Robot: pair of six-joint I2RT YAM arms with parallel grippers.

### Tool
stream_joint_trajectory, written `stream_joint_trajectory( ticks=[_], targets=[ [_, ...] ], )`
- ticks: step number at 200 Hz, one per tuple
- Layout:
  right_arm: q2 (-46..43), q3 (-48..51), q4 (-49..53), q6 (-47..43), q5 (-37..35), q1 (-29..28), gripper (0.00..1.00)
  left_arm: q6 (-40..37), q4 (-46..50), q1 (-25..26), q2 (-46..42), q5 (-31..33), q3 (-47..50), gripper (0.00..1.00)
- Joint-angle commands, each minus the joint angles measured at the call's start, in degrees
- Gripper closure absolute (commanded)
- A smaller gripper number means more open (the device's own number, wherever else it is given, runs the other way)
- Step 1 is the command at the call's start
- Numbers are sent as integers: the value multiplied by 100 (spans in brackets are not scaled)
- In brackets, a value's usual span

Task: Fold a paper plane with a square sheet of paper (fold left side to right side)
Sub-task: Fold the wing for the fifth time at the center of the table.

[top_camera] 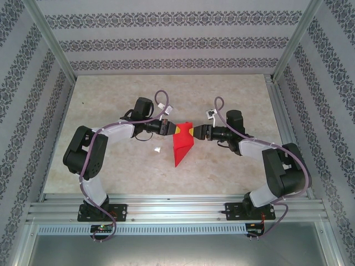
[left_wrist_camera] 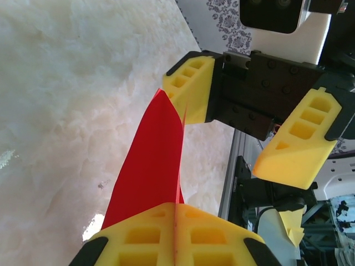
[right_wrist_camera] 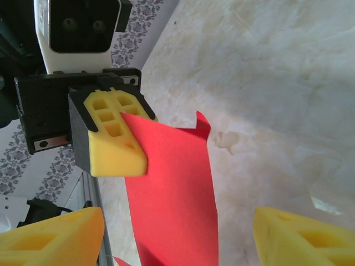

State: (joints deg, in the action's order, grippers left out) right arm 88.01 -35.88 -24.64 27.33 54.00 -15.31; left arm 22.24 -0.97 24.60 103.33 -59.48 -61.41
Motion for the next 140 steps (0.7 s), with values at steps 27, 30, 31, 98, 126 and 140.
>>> stream_joint_trajectory(
  ticks=[27, 30, 31, 98, 126, 140],
  targets=[
    [264, -226, -234, -139, 325, -102, 35, -500, 295, 6, -303, -400, -5, 100],
    [283, -233, -234, -131, 341, -103, 36, -511, 310, 4, -312, -417, -10, 100],
    [290, -234, -238, -127, 345, -104, 37, -515, 318, 2, -313, -421, -15, 100],
    [295, -236, -93, -114, 366, -110, 84, -888, 908, 1, -170, -127, -157, 100],
    [254, -194, 58, -124, 277, -103, 100, -935, 998, 5, -203, 134, -153, 88],
    [196, -215, 323, -129, 105, -104, 100, -1029, 1215, -3, -303, 494, -182, 67]
  ],
)
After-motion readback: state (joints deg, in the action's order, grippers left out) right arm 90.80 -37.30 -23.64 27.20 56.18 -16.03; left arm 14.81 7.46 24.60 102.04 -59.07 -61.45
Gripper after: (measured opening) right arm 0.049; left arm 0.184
